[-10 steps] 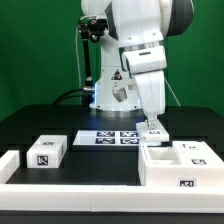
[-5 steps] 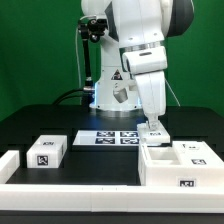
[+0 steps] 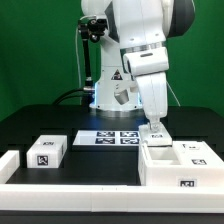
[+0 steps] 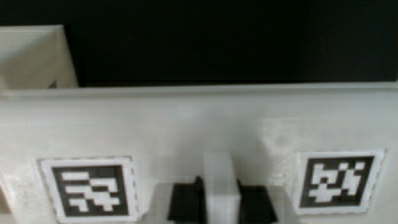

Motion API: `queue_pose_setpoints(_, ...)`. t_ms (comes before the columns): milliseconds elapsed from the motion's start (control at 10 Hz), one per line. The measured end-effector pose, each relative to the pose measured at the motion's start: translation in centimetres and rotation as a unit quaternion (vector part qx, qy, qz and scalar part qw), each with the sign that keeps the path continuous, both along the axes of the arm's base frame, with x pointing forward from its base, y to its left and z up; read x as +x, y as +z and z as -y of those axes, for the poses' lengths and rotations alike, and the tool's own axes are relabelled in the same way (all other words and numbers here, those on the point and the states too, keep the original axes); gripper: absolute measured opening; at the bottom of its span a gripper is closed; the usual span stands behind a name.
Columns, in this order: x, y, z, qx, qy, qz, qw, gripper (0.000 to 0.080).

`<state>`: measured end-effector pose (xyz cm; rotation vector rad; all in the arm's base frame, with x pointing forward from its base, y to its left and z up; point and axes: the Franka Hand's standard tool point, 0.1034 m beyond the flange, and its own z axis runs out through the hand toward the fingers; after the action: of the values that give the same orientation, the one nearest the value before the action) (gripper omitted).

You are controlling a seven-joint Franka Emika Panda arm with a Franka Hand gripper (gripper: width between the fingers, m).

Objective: Assemble cabinet

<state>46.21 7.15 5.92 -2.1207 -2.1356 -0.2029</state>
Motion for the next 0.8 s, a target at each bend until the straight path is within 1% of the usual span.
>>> queue_pose_setpoints(200,0.7,-0.1,0.1,0.003,-0.004,0.002,1.000,0.0062)
queue_pose_setpoints(400,1.9,0.0,-0.3,0.007,-0.004,0.008,1.000,0.0062)
queue_pose_setpoints(500,2.1,-0.1,-0.3,0.009,-0.003,0.008,1.000,0.0062)
queue_pose_setpoints(800,2.1,-0.2,-0.2,0.009,-0.004,0.008,1.000,0.0062)
